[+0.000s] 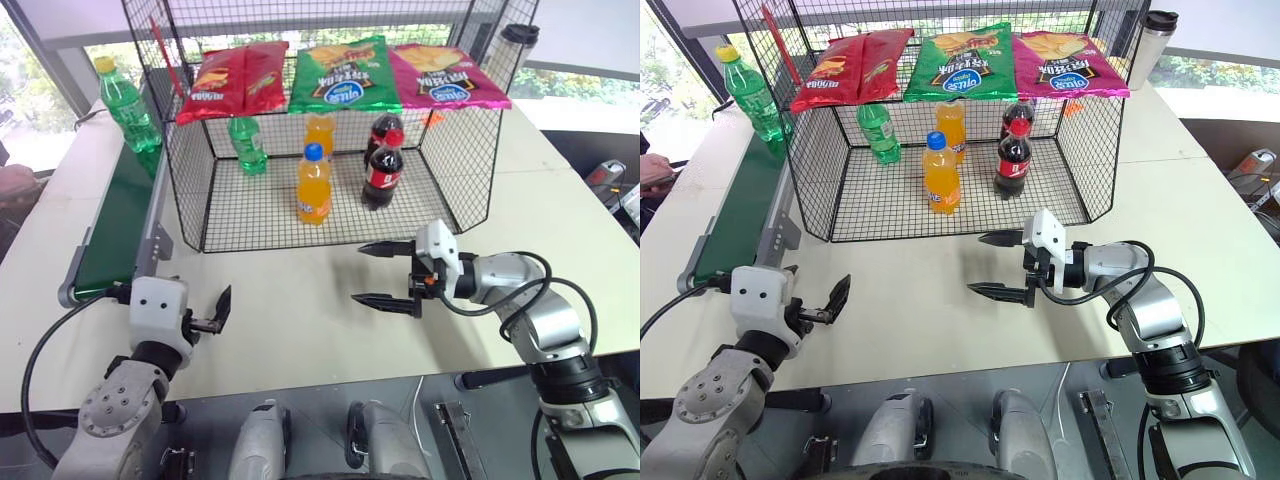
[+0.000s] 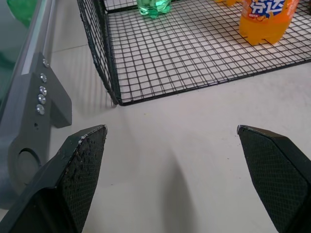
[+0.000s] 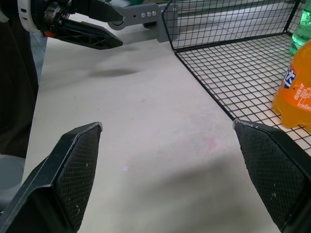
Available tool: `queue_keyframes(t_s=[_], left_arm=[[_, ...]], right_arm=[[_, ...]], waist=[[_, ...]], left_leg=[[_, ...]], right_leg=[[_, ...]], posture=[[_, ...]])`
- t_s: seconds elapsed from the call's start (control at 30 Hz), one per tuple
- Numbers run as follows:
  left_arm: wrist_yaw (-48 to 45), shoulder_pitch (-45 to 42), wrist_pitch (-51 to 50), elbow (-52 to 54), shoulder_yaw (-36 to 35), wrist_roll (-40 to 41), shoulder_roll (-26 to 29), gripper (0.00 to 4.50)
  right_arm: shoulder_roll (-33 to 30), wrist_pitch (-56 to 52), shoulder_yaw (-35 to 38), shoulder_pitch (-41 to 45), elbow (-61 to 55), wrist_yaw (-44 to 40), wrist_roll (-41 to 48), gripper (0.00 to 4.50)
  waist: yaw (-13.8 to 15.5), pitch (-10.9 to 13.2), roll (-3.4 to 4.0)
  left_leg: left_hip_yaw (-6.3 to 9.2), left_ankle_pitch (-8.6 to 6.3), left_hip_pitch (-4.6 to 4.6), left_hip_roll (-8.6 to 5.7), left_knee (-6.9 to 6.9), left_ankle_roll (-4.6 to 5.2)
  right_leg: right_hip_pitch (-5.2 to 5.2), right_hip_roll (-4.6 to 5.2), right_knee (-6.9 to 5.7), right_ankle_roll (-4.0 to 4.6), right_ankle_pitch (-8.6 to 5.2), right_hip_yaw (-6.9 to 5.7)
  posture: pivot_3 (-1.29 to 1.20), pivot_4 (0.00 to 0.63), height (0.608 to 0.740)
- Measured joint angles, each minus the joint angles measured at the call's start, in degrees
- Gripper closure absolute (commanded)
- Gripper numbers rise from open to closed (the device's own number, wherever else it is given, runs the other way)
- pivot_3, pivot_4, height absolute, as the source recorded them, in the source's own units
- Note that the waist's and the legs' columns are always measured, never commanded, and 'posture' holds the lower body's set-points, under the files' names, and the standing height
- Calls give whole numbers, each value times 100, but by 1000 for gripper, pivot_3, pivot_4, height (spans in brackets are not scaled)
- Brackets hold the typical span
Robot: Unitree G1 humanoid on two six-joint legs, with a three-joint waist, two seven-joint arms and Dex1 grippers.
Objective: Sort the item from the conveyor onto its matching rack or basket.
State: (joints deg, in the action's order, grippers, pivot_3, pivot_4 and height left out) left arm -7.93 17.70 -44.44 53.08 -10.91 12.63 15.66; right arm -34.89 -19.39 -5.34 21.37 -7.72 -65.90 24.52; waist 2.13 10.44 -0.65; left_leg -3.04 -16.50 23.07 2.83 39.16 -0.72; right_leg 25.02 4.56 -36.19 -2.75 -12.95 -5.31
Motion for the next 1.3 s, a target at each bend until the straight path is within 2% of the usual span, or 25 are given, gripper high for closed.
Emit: queue_keyframes(t_s=[0.27, 0.37, 0.6, 0.87, 1.3], left_arm=[[238, 218, 159, 199, -97, 9, -427, 26], [292, 342, 160, 259, -469, 118, -590, 26], [275, 297, 172, 294, -1484, 372, -542, 26], [203, 120, 229, -330, -2375, 859, -481, 26], [215, -423, 381, -1047, -2348, 933, -209, 26]], right_arm=[[3, 1, 0, 0, -2, -38, 2, 0], [1, -30, 0, 0, -47, -46, 27, 0], [24, -298, -1, 52, -419, -25, 257, 0], [47, -394, -5, 138, -497, 28, 291, 0], [65, -366, -10, 157, -469, 23, 275, 0]], waist=[[-1, 0, 0], [-6, 0, 0], [3, 0, -1], [-2, -2, -3], [-2, -2, -3]], left_leg=[[0, 0, -2, 0, 0, 0], [0, 0, -2, 0, 0, 0], [2, 0, -4, 0, 3, 0], [1, 0, -12, -1, 4, 0], [0, 0, -20, 0, 4, 0]], right_leg=[[-2, 0, 0, 5, -3, 0], [-2, -1, 0, 5, -3, 0], [-6, -2, 0, 9, -5, -1], [-15, -1, 0, 10, -5, -1], [-23, -1, 0, 11, -4, -1]], posture=[[0, 150, 740], [0, 150, 740], [0, 150, 740], [0, 150, 740], [0, 150, 740]])
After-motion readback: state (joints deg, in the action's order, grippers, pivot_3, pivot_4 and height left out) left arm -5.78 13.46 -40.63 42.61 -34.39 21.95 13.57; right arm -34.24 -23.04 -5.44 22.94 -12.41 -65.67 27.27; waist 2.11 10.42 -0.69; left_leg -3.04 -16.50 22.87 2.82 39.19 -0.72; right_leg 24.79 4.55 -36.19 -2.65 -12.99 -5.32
